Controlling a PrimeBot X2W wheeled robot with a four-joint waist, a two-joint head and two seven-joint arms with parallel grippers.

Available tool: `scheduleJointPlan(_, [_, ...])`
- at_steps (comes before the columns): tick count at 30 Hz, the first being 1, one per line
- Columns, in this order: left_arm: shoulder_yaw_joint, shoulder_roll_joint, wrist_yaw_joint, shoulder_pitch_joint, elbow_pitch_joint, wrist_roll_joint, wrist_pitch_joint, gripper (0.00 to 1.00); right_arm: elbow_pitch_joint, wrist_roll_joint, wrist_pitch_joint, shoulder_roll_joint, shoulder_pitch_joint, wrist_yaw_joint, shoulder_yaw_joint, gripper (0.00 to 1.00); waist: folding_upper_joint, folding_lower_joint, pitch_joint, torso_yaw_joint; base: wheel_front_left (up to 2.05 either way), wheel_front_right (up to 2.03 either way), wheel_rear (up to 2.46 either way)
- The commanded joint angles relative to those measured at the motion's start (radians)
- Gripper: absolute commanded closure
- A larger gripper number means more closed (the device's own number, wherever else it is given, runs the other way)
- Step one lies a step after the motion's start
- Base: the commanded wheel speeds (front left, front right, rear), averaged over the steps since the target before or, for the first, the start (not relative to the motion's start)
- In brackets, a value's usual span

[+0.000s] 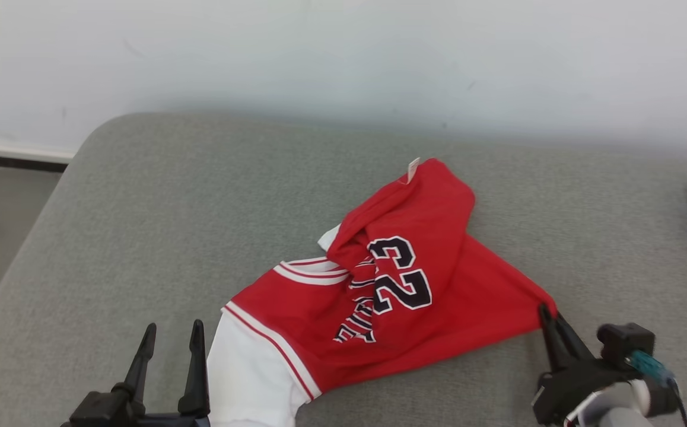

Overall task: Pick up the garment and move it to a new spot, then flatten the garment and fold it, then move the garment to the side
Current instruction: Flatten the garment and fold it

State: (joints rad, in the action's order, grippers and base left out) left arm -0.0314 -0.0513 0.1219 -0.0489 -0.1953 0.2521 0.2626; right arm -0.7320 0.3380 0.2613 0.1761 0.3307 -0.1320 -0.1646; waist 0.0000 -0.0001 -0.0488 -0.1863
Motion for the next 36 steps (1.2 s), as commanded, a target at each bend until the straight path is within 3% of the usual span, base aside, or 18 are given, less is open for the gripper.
scheduleJointPlan(1, [0.002, 0.001, -0.004, 0.018, 0.003, 0.007, 0.003, 0.0, 0.046, 0.007, -0.007, 0.02, -0.044, 0.002, 0.013, 1.0, 0.0, 0.0001, 0.028, 0.041, 0.0, 0.0, 0.0])
scheduleJointPlan(7, [-0.003, 0.001, -0.006, 0.033, 0.009, 0.02, 0.003, 0.0, 0.215, 0.006, -0.079, 0.031, -0.185, 0.002, 0.112, 1.0, 0.0, 0.0001, 0.034, 0.071, 0.0, 0.0, 0.0])
scheduleJointPlan(11, [-0.01, 0.001, -0.012, 0.039, 0.011, 0.019, 0.003, 0.0, 0.315, 0.017, -0.127, 0.003, -0.286, 0.002, 0.201, 1.0, 0.0, 0.0001, 0.036, 0.078, 0.0, 0.0, 0.0])
scheduleJointPlan(12, [-0.01, 0.001, -0.013, 0.041, 0.01, 0.02, 0.003, 0.0, 0.335, 0.008, -0.136, 0.0, -0.306, 0.002, 0.215, 0.95, 0.0, 0.0001, 0.037, 0.081, 0.0, 0.0, 0.0])
scheduleJointPlan(13, [-0.01, 0.001, -0.013, 0.043, 0.009, 0.02, 0.003, 0.0, 0.356, 0.0, -0.141, -0.005, -0.322, 0.002, 0.227, 0.55, 0.0, 0.0001, 0.039, 0.083, 0.0, 0.0, 0.0])
scheduleJointPlan(14, [-0.009, 0.001, -0.012, 0.046, 0.008, 0.018, 0.003, 0.0, 0.371, -0.01, -0.148, -0.011, -0.338, 0.002, 0.237, 0.0, 0.0, 0.0001, 0.041, 0.085, 0.0, 0.0, 0.0])
scheduleJointPlan(22, [0.009, 0.001, -0.009, 0.065, 0.012, -0.001, 0.003, 0.0, 0.508, -0.081, -0.13, -0.057, -0.382, 0.002, 0.298, 0.0, 0.0, 0.0001, 0.061, 0.108, 0.0, 0.0, 0.0])
scheduleJointPlan(36, [0.056, -0.013, -0.001, 0.103, 0.037, -0.028, 0.003, 0.0, 0.738, -0.134, -0.071, -0.083, -0.453, 0.002, 0.266, 0.0, 0.0, 0.0001, 0.088, 0.152, 0.0, 0.0, 0.0])
